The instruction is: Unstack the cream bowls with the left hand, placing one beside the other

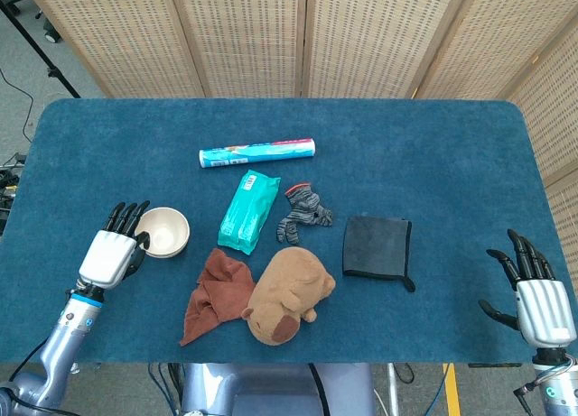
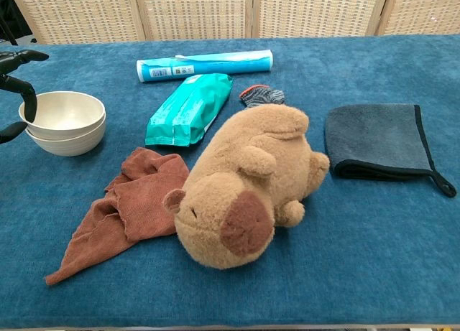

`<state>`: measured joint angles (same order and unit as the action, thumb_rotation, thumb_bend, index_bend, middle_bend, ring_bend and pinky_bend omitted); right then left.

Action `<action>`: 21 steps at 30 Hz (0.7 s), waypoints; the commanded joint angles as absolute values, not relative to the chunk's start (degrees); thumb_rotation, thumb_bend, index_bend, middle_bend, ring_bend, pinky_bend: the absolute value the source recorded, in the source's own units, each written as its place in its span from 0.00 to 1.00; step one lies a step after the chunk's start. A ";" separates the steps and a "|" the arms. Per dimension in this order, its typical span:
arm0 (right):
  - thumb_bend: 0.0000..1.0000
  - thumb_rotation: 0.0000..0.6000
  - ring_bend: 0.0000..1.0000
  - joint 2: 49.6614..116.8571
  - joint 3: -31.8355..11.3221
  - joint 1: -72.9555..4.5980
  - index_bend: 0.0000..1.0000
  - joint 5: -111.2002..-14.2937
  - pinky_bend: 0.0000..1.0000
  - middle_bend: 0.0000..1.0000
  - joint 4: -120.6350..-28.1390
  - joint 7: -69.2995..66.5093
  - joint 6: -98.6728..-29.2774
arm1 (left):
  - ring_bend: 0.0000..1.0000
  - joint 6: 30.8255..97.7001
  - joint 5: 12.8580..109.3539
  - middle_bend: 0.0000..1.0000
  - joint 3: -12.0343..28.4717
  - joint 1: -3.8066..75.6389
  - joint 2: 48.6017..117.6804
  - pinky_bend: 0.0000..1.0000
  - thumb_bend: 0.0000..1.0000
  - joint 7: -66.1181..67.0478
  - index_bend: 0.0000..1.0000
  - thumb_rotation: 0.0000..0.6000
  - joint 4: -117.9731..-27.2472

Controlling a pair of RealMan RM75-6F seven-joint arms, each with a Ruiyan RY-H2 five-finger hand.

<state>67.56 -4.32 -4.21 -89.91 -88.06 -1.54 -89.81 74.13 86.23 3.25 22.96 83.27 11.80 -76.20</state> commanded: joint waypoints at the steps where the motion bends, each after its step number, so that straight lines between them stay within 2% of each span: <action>1: 0.16 1.00 0.00 67.56 -4.32 -4.21 0.22 -89.91 0.15 0.00 -88.04 -1.58 -89.80 | 0.05 74.87 86.56 0.06 3.42 22.86 83.33 0.05 0.48 12.27 0.67 1.00 -76.18; 11: 0.16 1.00 0.00 67.47 -4.29 -4.16 0.22 -89.91 0.15 0.00 -88.05 -1.74 -89.82 | 0.05 78.12 87.74 0.06 4.25 22.42 83.31 0.05 0.48 13.86 0.68 1.00 -76.55; 21: 0.16 1.00 0.00 67.49 -4.23 -4.22 0.22 -89.90 0.15 0.00 -88.08 -1.52 -89.62 | 0.05 81.49 88.67 0.06 5.22 21.51 80.29 0.05 0.48 15.14 0.69 1.00 -79.31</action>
<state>67.49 -4.24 -4.22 -89.88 -88.07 -1.53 -89.61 80.52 88.43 4.78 21.76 81.11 15.07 -78.59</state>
